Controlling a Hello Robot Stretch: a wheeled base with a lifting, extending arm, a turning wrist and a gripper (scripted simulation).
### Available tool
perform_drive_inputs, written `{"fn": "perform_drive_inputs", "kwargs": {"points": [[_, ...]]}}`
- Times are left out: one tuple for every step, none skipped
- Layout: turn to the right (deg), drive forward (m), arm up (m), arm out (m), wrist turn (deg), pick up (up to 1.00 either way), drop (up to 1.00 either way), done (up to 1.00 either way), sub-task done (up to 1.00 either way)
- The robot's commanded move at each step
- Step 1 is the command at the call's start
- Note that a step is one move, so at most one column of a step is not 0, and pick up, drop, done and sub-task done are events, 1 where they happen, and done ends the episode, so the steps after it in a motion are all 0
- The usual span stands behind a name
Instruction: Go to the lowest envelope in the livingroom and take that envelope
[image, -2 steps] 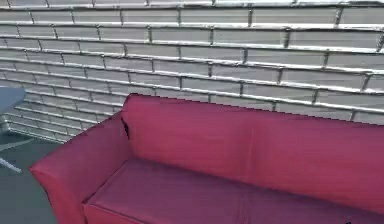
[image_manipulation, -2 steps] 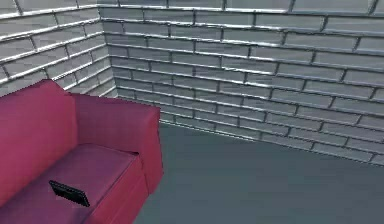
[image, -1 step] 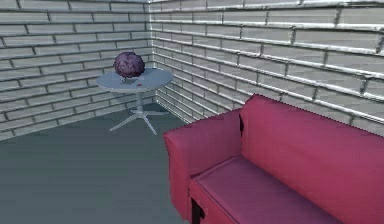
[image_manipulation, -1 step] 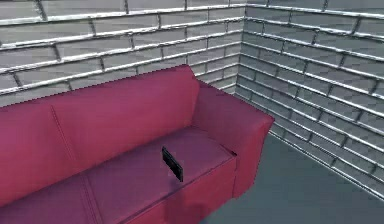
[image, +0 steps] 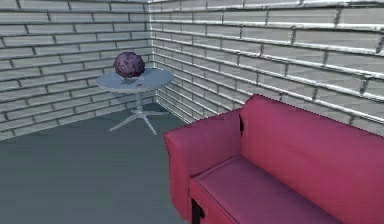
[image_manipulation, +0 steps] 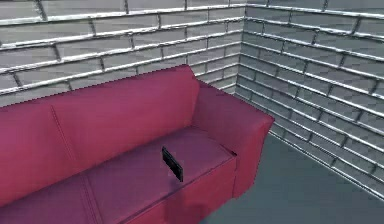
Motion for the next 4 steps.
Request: {"fn": "perform_drive_inputs", "kwargs": {"points": [[0.0,0.0,0.02,0.0,0.0,0.0,0.0,0.0,0.0],[0.0,0.0,0.0,0.5,0.0,0.0,0.0,0.0,0.0],[0.0,0.0,0.0,0.0,45.0,0.0,0.0,0.0,0.0],[0.0,0.0,0.0,0.0,45.0,0.0,0.0,0.0,0.0]]}}
